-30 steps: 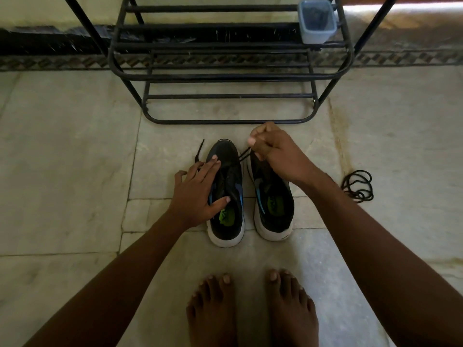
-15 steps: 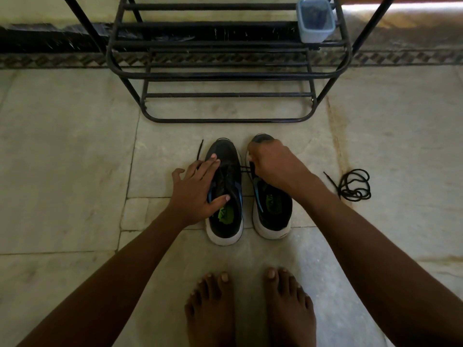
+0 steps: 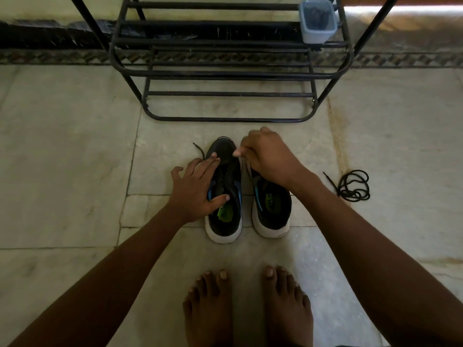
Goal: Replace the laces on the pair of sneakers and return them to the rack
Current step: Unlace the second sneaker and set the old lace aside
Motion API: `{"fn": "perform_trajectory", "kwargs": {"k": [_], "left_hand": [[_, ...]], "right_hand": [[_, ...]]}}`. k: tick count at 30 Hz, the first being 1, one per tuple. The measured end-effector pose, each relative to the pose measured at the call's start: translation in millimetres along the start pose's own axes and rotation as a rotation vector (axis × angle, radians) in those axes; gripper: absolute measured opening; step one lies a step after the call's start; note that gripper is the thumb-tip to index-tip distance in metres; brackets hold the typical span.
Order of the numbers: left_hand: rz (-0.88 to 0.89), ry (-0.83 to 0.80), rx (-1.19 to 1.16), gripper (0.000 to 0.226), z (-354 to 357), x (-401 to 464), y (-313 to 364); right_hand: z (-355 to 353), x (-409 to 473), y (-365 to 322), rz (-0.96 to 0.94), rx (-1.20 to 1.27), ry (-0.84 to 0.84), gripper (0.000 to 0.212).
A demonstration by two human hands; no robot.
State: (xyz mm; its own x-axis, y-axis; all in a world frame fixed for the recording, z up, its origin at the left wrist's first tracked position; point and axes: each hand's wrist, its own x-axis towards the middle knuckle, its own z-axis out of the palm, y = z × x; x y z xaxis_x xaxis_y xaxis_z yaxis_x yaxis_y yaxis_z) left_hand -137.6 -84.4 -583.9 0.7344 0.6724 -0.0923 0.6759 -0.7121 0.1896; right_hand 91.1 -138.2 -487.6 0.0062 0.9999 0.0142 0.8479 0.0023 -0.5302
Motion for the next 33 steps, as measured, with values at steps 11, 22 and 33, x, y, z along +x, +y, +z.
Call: {"fn": "perform_trajectory", "kwargs": {"k": [11, 22, 33], "left_hand": [[0.008, 0.003, 0.002, 0.098, 0.7, -0.4, -1.4], [0.005, -0.013, 0.011, 0.097, 2.8, 0.5, -0.2], [-0.017, -0.023, 0.030, 0.098, 5.1, -0.7, 2.0]], "right_hand": [[9.1, -16.3, -25.6, 0.335, 1.191, 0.496, 0.042], [25.3, -0.9, 7.6, 0.069, -0.128, -0.199, 0.022], [19.8, 0.4, -14.1, -0.020, -0.289, -0.335, 0.019]]}}
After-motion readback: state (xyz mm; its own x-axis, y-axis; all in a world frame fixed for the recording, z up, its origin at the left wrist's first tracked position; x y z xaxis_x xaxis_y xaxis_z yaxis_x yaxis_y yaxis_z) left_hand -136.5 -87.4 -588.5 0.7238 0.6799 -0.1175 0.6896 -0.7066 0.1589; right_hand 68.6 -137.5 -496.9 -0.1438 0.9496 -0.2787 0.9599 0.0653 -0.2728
